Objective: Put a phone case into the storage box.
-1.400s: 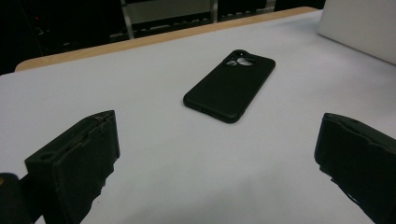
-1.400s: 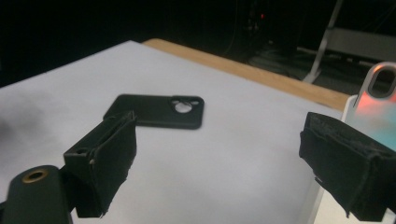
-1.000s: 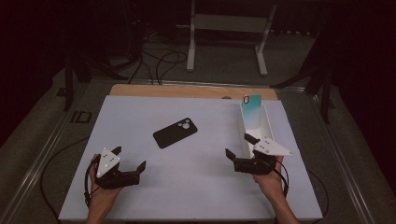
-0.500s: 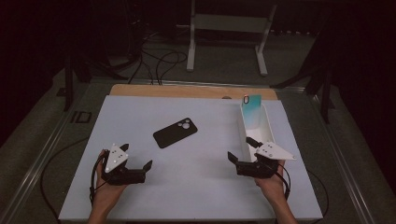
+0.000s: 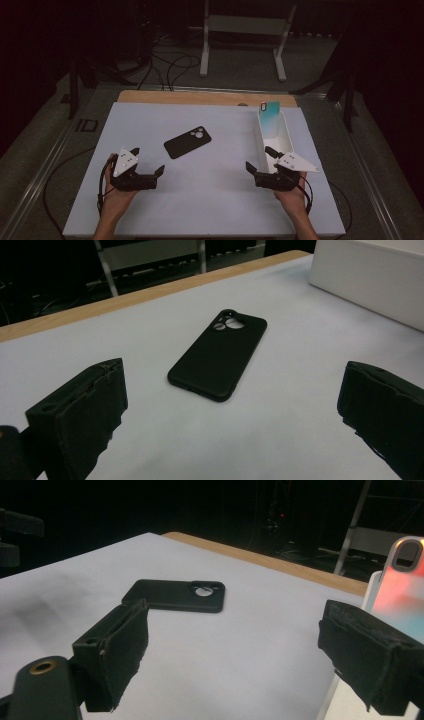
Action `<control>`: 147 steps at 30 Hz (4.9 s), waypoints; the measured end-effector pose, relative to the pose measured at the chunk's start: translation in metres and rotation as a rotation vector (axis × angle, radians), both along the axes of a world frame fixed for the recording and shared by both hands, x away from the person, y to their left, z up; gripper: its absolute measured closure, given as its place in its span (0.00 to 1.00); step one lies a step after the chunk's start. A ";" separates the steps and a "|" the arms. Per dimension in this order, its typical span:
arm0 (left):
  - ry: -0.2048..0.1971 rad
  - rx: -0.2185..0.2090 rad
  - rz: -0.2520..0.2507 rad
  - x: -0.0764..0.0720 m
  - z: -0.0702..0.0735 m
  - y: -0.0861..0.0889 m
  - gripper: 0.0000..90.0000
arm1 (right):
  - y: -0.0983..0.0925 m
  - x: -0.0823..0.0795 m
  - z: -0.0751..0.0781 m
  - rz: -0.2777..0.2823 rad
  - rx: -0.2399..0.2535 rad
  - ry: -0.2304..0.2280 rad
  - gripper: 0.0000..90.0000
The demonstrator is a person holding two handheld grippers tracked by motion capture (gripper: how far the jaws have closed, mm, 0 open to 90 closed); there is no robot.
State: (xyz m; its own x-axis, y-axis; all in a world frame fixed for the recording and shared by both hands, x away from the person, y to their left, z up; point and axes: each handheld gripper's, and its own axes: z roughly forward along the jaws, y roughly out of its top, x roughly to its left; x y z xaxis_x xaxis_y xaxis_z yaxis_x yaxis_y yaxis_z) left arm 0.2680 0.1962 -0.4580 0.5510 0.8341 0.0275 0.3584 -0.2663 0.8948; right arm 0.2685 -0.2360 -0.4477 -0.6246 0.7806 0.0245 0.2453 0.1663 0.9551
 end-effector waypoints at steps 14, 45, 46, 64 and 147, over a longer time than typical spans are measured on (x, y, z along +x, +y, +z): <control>0.010 0.021 -0.010 0.031 0.006 -0.011 0.00 | -0.001 0.000 0.001 -0.003 0.010 -0.002 0.14; 0.087 0.043 -0.042 0.096 -0.012 -0.034 0.00 | -0.003 0.002 -0.003 -0.010 0.004 0.016 0.14; 0.088 0.043 -0.042 0.098 -0.013 -0.035 0.00 | -0.003 0.002 -0.003 -0.010 0.000 0.015 0.14; 0.207 0.073 -0.083 0.128 -0.037 -0.039 0.01 | 0.000 0.002 -0.004 0.000 -0.005 0.016 0.15; 0.361 0.234 -0.098 0.121 -0.040 -0.084 0.18 | 0.003 0.005 -0.007 -0.007 -0.013 0.054 0.15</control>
State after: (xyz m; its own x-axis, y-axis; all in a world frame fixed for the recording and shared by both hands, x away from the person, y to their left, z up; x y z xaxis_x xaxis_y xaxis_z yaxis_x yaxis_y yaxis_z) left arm 0.3894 0.1125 -0.4979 0.6364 0.7714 0.0004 0.5998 -0.4952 0.6285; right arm 0.2737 -0.2330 -0.4546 -0.6174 0.7851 0.0481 0.2977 0.1767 0.9382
